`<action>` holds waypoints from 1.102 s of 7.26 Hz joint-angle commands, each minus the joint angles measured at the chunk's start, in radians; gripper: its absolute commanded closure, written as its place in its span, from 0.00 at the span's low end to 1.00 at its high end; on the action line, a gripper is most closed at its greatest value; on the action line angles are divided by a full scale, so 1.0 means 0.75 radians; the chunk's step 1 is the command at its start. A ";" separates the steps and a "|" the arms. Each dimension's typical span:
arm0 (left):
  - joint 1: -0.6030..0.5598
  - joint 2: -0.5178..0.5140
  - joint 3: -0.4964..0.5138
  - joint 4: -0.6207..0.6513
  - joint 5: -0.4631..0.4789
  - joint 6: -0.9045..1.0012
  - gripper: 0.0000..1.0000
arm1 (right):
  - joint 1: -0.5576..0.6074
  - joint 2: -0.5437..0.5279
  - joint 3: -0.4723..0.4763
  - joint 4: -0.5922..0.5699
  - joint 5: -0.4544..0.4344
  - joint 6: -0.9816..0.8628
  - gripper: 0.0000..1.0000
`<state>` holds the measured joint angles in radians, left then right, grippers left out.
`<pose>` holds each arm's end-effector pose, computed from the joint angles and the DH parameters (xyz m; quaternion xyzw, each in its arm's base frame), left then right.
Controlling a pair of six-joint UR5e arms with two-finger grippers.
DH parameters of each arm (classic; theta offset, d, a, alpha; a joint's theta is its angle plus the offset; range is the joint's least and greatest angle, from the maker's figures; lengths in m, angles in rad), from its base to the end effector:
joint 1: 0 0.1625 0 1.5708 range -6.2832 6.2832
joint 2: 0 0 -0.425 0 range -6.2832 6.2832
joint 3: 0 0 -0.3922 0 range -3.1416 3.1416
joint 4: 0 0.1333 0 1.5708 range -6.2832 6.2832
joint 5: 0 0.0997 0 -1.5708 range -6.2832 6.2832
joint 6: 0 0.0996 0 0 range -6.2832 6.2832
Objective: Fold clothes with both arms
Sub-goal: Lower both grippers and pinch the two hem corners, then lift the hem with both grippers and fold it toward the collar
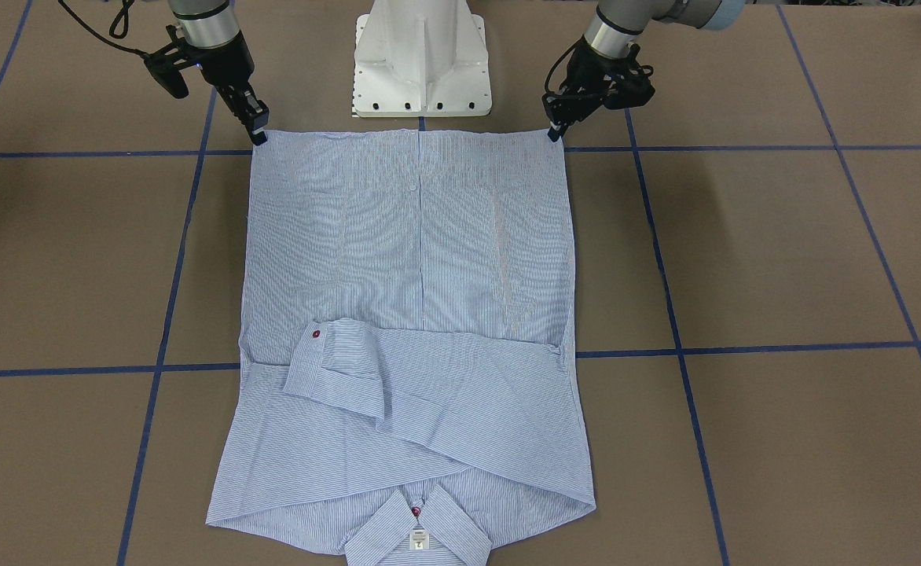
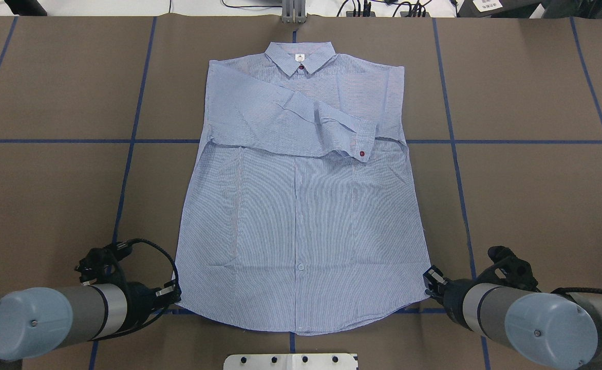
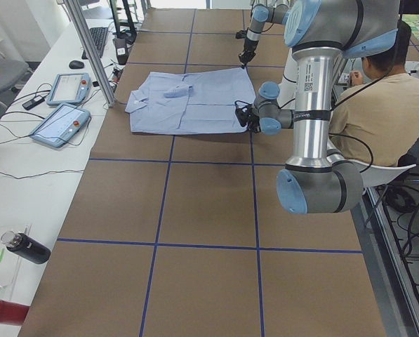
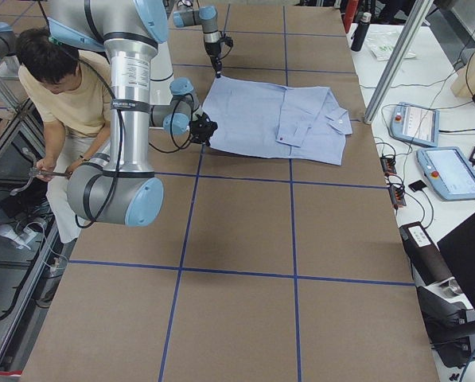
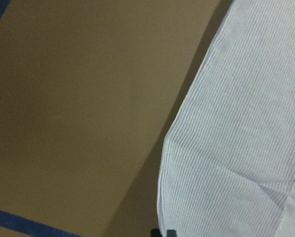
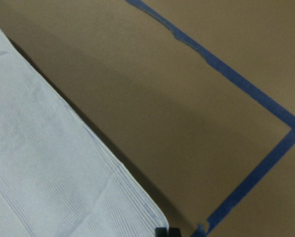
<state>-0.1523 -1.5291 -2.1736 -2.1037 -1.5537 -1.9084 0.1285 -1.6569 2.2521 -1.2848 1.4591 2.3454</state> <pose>0.4229 -0.2015 0.3356 -0.0408 0.5186 -0.2114 0.8275 -0.4060 -0.1981 0.3521 -0.0873 -0.4198 0.4155 0.8022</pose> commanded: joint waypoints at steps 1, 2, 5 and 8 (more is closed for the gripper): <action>0.108 0.122 -0.194 0.007 -0.004 -0.109 1.00 | -0.059 -0.069 0.110 -0.009 0.002 0.000 1.00; 0.162 0.149 -0.255 0.007 -0.008 -0.169 1.00 | -0.101 -0.148 0.195 -0.009 0.002 0.000 1.00; 0.203 0.153 -0.358 0.029 -0.039 -0.259 1.00 | -0.112 -0.257 0.316 -0.009 0.044 0.002 1.00; 0.071 0.145 -0.407 0.044 -0.039 -0.268 1.00 | 0.109 -0.201 0.331 -0.009 0.158 0.000 1.00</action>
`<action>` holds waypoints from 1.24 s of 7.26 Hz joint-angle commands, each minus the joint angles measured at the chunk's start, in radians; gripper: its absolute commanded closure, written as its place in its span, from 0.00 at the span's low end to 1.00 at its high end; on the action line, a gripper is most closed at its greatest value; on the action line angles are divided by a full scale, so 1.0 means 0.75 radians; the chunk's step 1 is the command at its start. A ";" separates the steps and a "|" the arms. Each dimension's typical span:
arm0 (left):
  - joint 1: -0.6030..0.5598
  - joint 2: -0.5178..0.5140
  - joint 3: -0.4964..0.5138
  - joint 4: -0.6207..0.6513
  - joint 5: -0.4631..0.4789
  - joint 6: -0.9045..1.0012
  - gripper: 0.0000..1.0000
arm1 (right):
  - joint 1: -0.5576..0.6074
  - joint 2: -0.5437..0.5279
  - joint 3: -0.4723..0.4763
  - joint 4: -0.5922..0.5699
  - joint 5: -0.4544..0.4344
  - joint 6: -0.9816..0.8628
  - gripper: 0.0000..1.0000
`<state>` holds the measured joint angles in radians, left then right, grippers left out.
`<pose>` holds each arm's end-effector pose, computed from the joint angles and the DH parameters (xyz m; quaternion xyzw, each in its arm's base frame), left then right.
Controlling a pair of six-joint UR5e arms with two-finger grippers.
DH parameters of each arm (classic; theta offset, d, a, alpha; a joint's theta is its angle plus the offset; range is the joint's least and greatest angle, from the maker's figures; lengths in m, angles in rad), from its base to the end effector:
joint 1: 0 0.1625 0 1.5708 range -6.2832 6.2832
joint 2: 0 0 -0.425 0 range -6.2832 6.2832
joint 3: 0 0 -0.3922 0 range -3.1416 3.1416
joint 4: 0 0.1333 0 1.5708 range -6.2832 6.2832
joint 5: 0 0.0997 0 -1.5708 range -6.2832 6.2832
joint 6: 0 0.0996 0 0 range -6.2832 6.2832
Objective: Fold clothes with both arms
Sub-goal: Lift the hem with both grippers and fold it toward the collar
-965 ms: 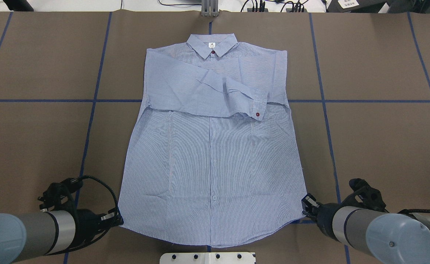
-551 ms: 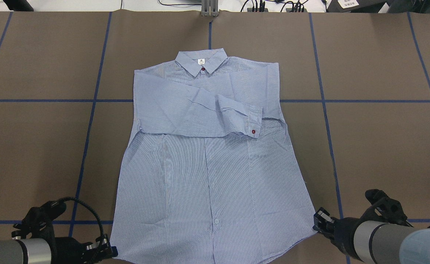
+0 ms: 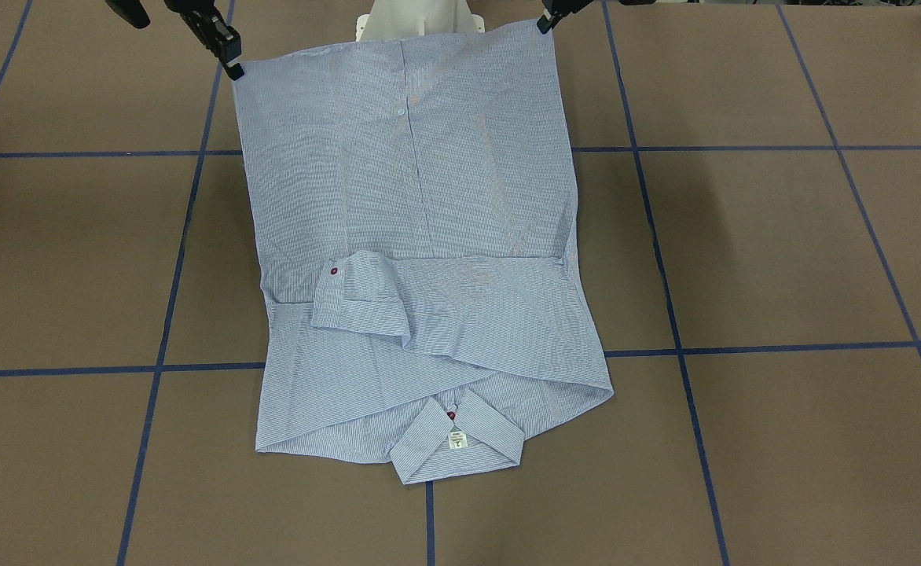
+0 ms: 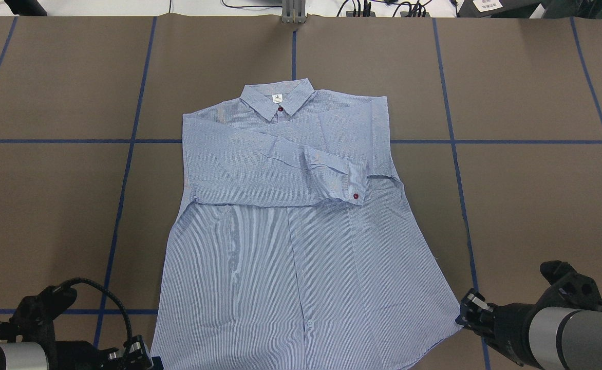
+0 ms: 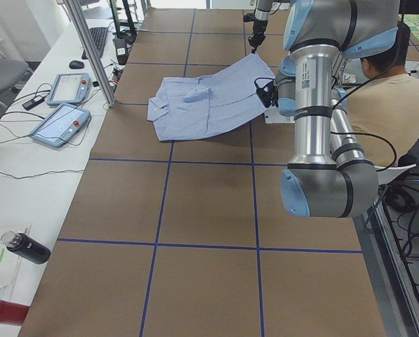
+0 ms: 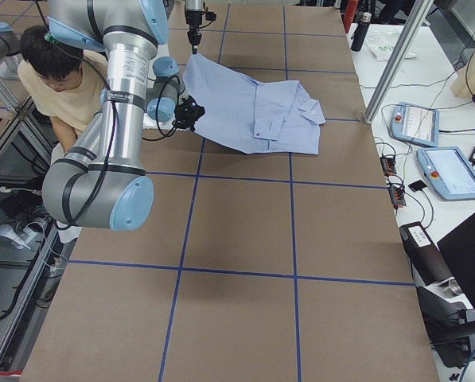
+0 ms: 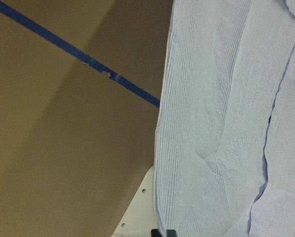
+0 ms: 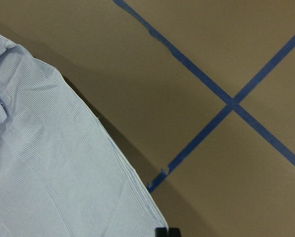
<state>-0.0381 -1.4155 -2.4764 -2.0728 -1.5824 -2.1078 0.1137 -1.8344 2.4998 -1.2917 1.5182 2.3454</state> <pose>0.3417 -0.1453 0.2515 -0.1492 0.5667 -0.2265 0.7780 -0.3189 -0.1759 0.3082 -0.1254 -0.4377 0.3933 0.7987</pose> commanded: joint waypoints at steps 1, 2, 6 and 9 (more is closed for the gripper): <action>-0.167 -0.015 0.029 0.003 -0.001 0.010 1.00 | 0.278 0.099 -0.009 -0.002 0.186 0.000 1.00; -0.223 -0.013 0.050 0.003 -0.001 0.014 1.00 | 0.375 0.106 -0.016 -0.002 0.245 0.000 1.00; -0.423 -0.031 0.062 0.001 -0.007 0.014 1.00 | 0.564 0.632 -0.169 -0.480 0.268 0.000 1.00; -0.573 -0.167 0.239 0.001 -0.005 0.025 1.00 | 0.658 0.791 -0.365 -0.575 0.252 -0.091 1.00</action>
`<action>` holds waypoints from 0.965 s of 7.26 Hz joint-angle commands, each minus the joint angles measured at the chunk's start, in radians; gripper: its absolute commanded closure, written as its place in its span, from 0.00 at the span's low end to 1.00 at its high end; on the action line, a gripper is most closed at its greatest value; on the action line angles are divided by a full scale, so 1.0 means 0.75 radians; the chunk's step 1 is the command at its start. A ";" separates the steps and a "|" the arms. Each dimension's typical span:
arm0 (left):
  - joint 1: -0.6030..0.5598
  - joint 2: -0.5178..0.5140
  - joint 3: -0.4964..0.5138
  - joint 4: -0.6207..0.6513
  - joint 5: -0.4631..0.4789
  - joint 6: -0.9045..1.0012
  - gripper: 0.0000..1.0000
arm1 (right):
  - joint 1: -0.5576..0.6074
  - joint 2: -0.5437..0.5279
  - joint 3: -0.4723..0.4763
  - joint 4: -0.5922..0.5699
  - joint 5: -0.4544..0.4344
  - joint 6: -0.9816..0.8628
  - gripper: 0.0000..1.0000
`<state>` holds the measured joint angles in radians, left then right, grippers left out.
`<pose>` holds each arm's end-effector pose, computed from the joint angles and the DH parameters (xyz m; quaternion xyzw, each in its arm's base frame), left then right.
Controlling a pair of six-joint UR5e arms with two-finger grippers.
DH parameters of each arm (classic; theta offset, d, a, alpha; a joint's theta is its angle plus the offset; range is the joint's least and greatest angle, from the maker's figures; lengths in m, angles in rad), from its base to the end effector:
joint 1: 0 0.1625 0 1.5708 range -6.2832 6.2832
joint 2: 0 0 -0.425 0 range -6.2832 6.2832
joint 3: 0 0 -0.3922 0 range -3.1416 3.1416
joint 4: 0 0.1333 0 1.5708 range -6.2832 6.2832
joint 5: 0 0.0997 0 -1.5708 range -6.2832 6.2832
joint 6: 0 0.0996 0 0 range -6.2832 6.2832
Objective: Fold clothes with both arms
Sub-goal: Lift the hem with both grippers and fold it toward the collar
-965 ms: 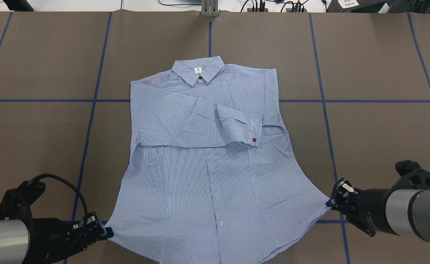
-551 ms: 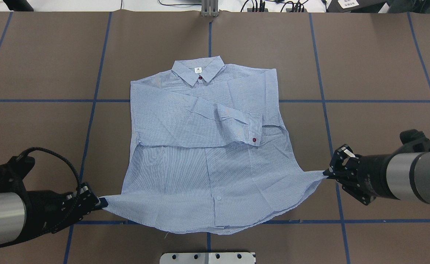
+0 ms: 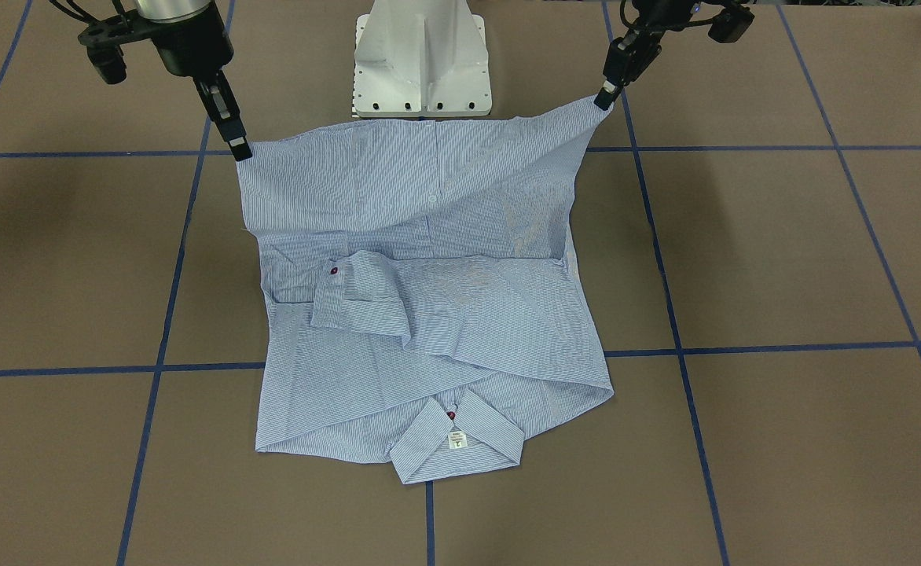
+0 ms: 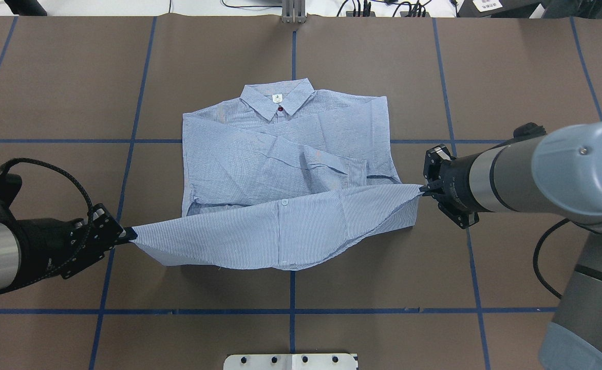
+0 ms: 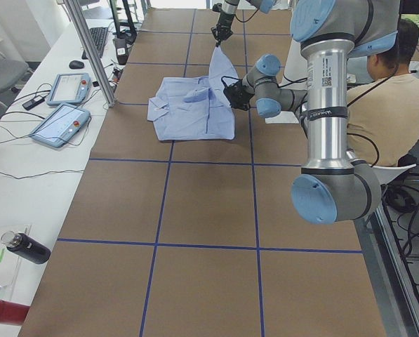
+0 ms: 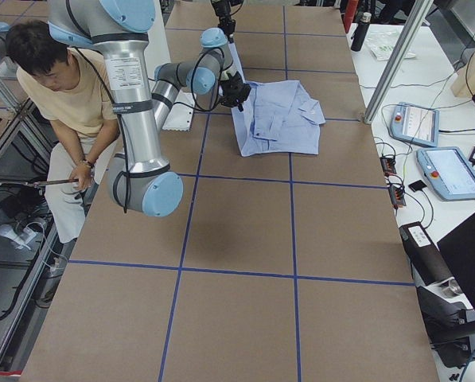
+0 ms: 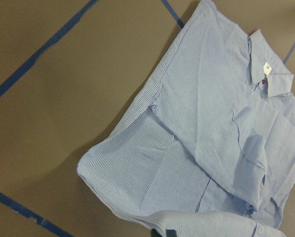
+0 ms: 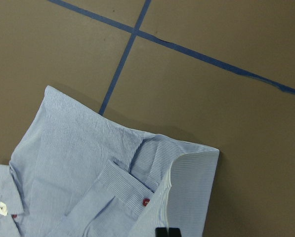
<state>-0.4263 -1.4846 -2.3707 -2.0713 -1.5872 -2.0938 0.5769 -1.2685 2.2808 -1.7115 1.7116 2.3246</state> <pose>0.2988 -0.2803 0.2705 -0.0343 0.5695 -0.3712 0.7326 -0.3322 -0.3585 0.2228 -0.1007 -0.4138 0.5349 0.7297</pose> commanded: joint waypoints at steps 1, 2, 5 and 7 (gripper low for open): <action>-0.098 -0.151 0.186 0.000 0.001 0.057 1.00 | 0.087 0.051 -0.132 -0.013 -0.004 -0.141 1.00; -0.143 -0.223 0.280 -0.002 0.001 0.077 1.00 | 0.116 0.104 -0.228 -0.013 -0.002 -0.187 1.00; -0.266 -0.513 0.675 -0.018 0.010 0.249 1.00 | 0.177 0.161 -0.538 0.270 0.000 -0.254 1.00; -0.329 -0.585 0.904 -0.154 0.012 0.308 1.00 | 0.229 0.328 -0.764 0.320 0.006 -0.297 1.00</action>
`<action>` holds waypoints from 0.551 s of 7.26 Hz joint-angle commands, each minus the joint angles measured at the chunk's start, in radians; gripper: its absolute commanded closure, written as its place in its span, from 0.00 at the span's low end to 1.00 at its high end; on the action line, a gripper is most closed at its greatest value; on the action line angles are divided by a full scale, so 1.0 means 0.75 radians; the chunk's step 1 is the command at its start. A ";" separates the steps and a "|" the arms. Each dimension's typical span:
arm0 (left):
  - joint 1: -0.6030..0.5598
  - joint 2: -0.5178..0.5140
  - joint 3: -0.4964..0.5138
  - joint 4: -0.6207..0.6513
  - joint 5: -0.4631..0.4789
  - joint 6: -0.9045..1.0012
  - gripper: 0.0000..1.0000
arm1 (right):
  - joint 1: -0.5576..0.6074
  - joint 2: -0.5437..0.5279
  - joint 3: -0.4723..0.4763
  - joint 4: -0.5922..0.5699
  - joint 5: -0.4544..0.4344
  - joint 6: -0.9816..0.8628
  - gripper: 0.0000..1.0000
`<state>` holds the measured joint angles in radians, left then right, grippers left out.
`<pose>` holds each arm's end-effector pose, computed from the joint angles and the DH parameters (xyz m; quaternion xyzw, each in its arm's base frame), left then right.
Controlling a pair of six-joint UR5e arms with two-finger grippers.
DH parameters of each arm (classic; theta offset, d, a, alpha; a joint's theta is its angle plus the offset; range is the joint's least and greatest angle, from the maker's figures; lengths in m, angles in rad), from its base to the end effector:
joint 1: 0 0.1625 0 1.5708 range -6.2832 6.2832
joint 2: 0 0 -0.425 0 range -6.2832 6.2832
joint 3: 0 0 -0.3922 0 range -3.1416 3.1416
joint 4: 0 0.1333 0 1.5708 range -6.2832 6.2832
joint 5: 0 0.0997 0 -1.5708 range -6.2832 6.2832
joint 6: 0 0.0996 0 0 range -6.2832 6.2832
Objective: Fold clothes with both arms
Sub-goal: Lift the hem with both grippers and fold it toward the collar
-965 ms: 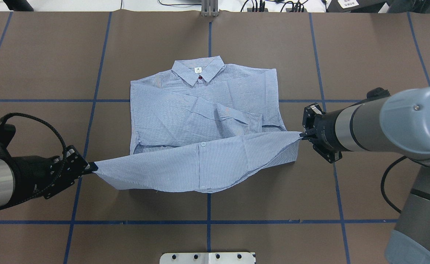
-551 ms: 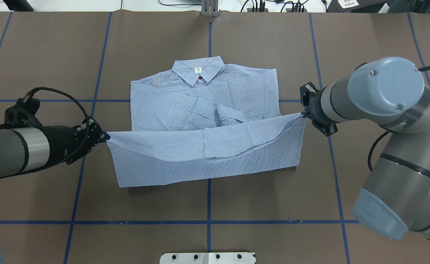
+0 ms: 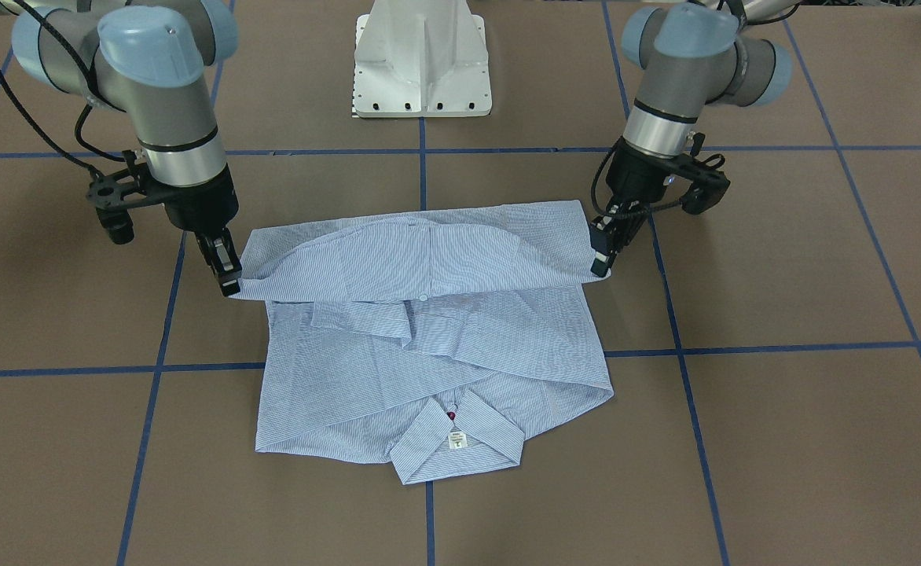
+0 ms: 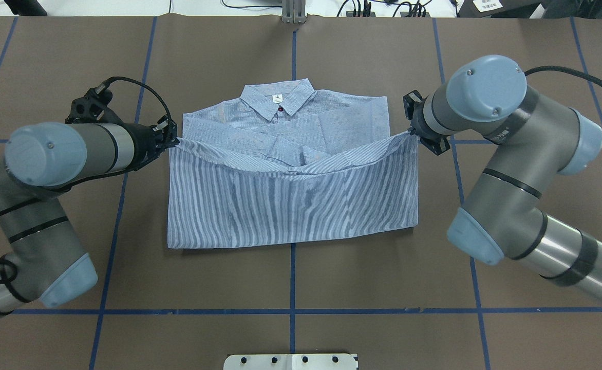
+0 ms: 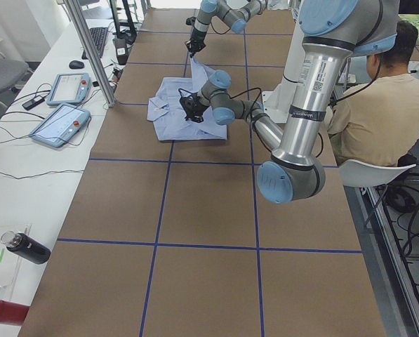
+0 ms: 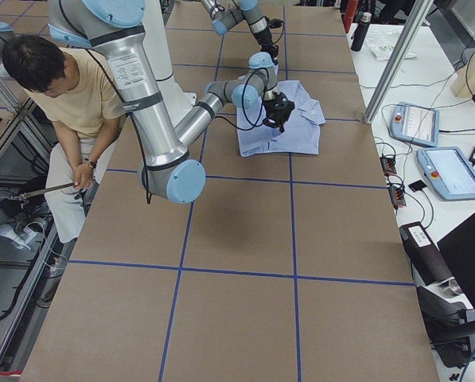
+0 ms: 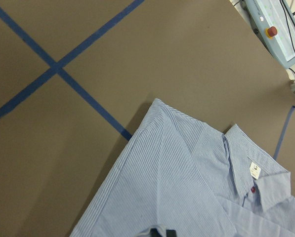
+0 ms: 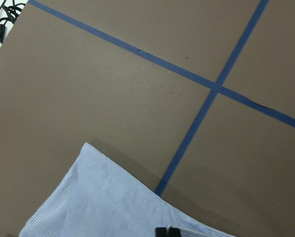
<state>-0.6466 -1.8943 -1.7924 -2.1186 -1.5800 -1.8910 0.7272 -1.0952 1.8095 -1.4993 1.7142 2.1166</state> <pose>0.4029 -0.4700 0.3194 0.0806 0.5134 -0.3950 0.7576 -0.3923 -0.5085 0.2826 -0.0313 -0.3863 0.5256 0.7573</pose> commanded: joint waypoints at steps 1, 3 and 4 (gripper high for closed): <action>-0.054 -0.039 0.184 -0.159 0.002 0.067 1.00 | 0.039 0.124 -0.213 0.046 0.005 -0.036 1.00; -0.070 -0.043 0.226 -0.163 0.004 0.081 1.00 | 0.057 0.210 -0.332 0.046 0.007 -0.055 1.00; -0.075 -0.061 0.254 -0.180 0.004 0.085 1.00 | 0.057 0.235 -0.422 0.127 0.007 -0.055 1.00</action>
<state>-0.6972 -1.9283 -1.6279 -2.2403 -1.5775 -1.8322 0.7665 -0.9513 1.5717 -1.4518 1.7193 2.0788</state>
